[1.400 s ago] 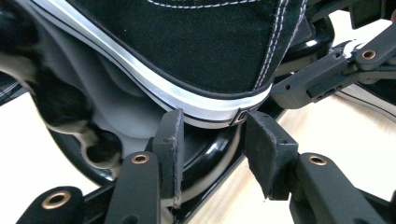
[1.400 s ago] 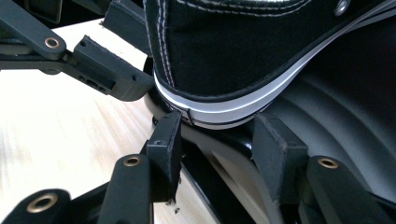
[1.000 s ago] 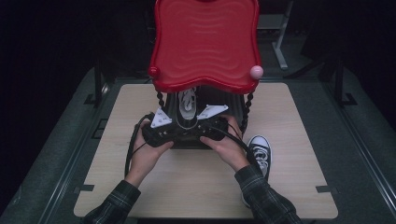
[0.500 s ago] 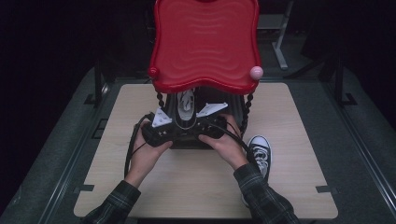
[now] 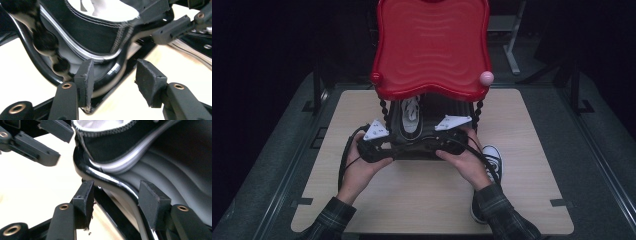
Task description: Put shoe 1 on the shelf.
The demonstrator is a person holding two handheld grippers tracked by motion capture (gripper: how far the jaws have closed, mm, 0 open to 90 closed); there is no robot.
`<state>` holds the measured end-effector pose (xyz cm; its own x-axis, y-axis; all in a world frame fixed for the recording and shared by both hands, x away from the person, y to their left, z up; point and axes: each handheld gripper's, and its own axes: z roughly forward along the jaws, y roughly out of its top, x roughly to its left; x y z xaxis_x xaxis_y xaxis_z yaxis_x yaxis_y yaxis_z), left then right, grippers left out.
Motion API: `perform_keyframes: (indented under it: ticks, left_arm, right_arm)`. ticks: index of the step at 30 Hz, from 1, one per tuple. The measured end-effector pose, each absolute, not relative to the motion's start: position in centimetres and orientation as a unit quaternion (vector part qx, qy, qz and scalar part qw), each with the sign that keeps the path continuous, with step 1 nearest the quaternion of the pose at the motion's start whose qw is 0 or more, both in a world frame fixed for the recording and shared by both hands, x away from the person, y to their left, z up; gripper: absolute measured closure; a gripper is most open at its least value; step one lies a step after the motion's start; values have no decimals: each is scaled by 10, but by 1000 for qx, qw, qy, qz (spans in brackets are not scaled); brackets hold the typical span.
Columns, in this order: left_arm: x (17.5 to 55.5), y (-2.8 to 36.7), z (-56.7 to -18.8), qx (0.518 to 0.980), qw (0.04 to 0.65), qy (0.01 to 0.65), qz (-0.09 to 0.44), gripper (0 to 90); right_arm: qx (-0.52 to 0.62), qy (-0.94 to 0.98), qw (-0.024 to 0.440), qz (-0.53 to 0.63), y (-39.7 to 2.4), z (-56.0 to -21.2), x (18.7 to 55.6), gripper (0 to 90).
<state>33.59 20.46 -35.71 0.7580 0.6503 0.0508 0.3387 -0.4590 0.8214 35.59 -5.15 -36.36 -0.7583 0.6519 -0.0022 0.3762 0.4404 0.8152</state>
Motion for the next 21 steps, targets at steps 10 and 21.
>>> perform_keyframes:
  ticks: [10,21]
  left_arm:
    - [313,217,-368,847,419,290,152,436]
    - [293,234,-402,861,389,302,123,422]
  right_arm:
    - [322,824,155,439,-86,-367,333,468]
    - [360,808,164,436,-140,-375,302,461]
